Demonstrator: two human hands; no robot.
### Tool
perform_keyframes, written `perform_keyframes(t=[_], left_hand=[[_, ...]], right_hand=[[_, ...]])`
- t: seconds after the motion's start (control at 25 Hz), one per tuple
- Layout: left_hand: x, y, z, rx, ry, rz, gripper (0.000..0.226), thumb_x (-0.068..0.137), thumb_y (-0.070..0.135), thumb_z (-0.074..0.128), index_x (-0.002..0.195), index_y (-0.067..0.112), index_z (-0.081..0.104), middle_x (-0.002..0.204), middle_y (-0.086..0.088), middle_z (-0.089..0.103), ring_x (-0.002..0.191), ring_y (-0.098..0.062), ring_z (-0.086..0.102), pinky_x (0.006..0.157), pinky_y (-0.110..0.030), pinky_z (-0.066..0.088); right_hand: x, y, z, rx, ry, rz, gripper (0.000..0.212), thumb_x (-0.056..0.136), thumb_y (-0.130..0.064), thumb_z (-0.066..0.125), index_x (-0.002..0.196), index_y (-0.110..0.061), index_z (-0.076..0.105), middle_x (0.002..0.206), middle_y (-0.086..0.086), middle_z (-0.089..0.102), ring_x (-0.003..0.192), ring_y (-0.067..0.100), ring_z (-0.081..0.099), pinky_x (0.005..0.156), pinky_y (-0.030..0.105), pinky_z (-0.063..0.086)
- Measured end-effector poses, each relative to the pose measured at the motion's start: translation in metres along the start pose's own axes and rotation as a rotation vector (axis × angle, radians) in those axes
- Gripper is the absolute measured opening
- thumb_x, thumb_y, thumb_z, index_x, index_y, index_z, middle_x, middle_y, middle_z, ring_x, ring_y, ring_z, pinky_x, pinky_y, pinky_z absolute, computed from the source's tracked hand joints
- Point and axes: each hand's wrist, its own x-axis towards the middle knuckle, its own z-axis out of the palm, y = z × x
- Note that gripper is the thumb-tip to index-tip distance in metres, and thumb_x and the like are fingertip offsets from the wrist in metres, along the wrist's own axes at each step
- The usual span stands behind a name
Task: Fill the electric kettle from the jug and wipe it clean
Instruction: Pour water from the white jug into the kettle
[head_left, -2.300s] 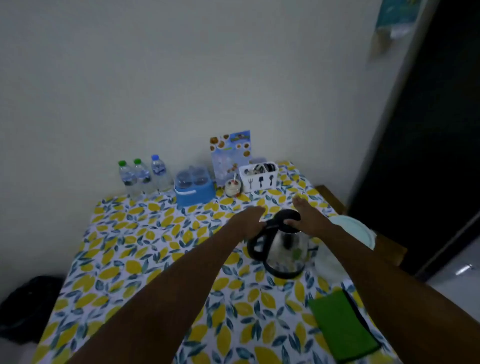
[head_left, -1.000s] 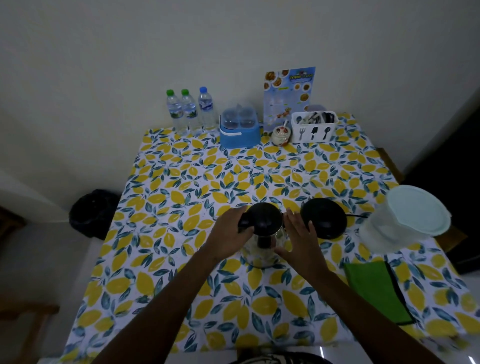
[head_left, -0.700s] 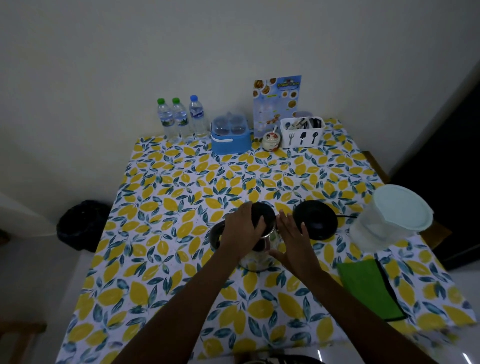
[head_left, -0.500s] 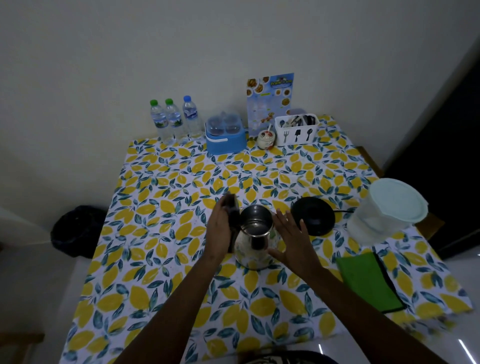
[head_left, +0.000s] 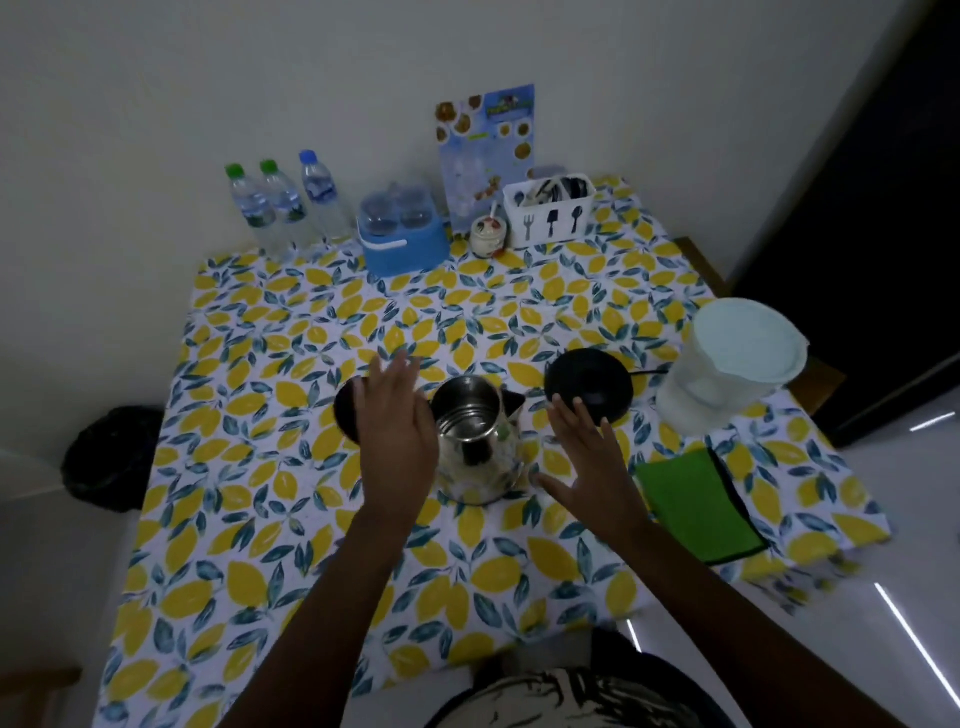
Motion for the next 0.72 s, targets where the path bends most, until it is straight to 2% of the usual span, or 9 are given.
perform_keyframes(t=[0.08,0.16,0.2,0.28,0.4,0.48,0.52,0.6,0.72], left_hand=[[-0.001,0.036,0.026,-0.054,-0.187,0.065,0.038,0.102,0.019,0.041,0.140,0.013,0.046,0.151,-0.007,0.044,0.145,-0.012,0.018,0.123,-0.048,0.019],[-0.003,0.073,0.059,-0.089,-0.324,0.125,0.041,0.103,0.023,0.042,0.143,0.016,0.042,0.154,-0.004,0.039,0.143,-0.007,0.013,0.123,-0.039,0.014],[-0.001,0.090,0.077,-0.105,-0.369,0.153,0.042,0.103,0.024,0.042,0.144,0.016,0.041,0.155,-0.003,0.037,0.144,-0.007,0.013,0.122,-0.036,0.012],[0.005,0.129,0.115,-0.132,-0.438,0.214,0.043,0.103,0.024,0.041,0.144,0.014,0.041,0.154,-0.006,0.038,0.147,-0.016,0.019,0.122,-0.038,0.016],[0.014,0.183,0.167,-0.129,-0.547,0.306,0.043,0.103,0.025,0.040,0.144,0.011,0.041,0.154,-0.008,0.039,0.147,-0.024,0.023,0.121,-0.041,0.021],[0.023,0.217,0.200,-0.104,-0.608,0.400,0.047,0.102,0.027,0.041,0.145,0.008,0.039,0.155,-0.010,0.036,0.148,-0.026,0.022,0.122,-0.044,0.020],[0.028,0.231,0.214,-0.068,-0.644,0.436,0.051,0.102,0.032,0.042,0.147,0.008,0.036,0.157,-0.011,0.032,0.149,-0.027,0.019,0.123,-0.045,0.019],[0.036,0.255,0.238,0.041,-0.723,0.496,0.067,0.097,0.046,0.045,0.149,0.007,0.028,0.160,-0.011,0.023,0.150,-0.028,0.012,0.123,-0.047,0.015],[0.037,0.271,0.262,0.261,-0.803,0.547,0.095,0.085,0.064,0.052,0.152,0.007,0.017,0.162,-0.014,0.013,0.150,-0.035,0.009,0.121,-0.048,0.016]], right_hand=[[-0.008,0.023,-0.019,0.066,0.074,0.029,0.082,0.093,-0.055,0.050,0.156,-0.027,0.005,0.164,-0.010,0.004,0.152,0.007,-0.004,0.122,0.042,0.005],[-0.017,0.049,-0.043,0.085,0.211,0.091,0.074,0.095,-0.050,0.049,0.155,-0.019,0.018,0.162,-0.006,0.017,0.151,0.010,0.009,0.122,0.040,0.013],[-0.022,0.064,-0.055,0.076,0.294,0.129,0.069,0.096,-0.045,0.051,0.154,-0.015,0.027,0.160,-0.002,0.026,0.149,0.012,0.017,0.121,0.041,0.020],[-0.032,0.103,-0.080,0.079,0.437,0.209,0.060,0.096,-0.034,0.054,0.149,-0.011,0.038,0.155,0.005,0.040,0.146,0.009,0.023,0.118,0.040,0.028],[-0.041,0.163,-0.108,0.136,0.581,0.273,0.049,0.098,-0.025,0.049,0.145,-0.012,0.042,0.149,0.004,0.047,0.144,0.006,0.027,0.117,0.031,0.028],[-0.030,0.205,-0.125,0.184,0.660,0.349,0.042,0.100,-0.022,0.046,0.140,-0.008,0.048,0.145,0.009,0.051,0.142,0.016,0.037,0.115,0.031,0.031],[-0.019,0.224,-0.132,0.228,0.659,0.413,0.040,0.101,-0.023,0.045,0.137,-0.007,0.051,0.143,0.012,0.053,0.139,0.021,0.041,0.114,0.032,0.033],[0.008,0.263,-0.147,0.399,0.532,0.558,0.037,0.103,-0.029,0.045,0.129,-0.007,0.058,0.134,0.015,0.060,0.128,0.026,0.052,0.103,0.028,0.039],[0.042,0.303,-0.158,0.663,0.130,0.671,0.043,0.102,-0.037,0.045,0.102,0.000,0.067,0.105,0.023,0.068,0.095,0.028,0.064,0.078,0.034,0.045]])
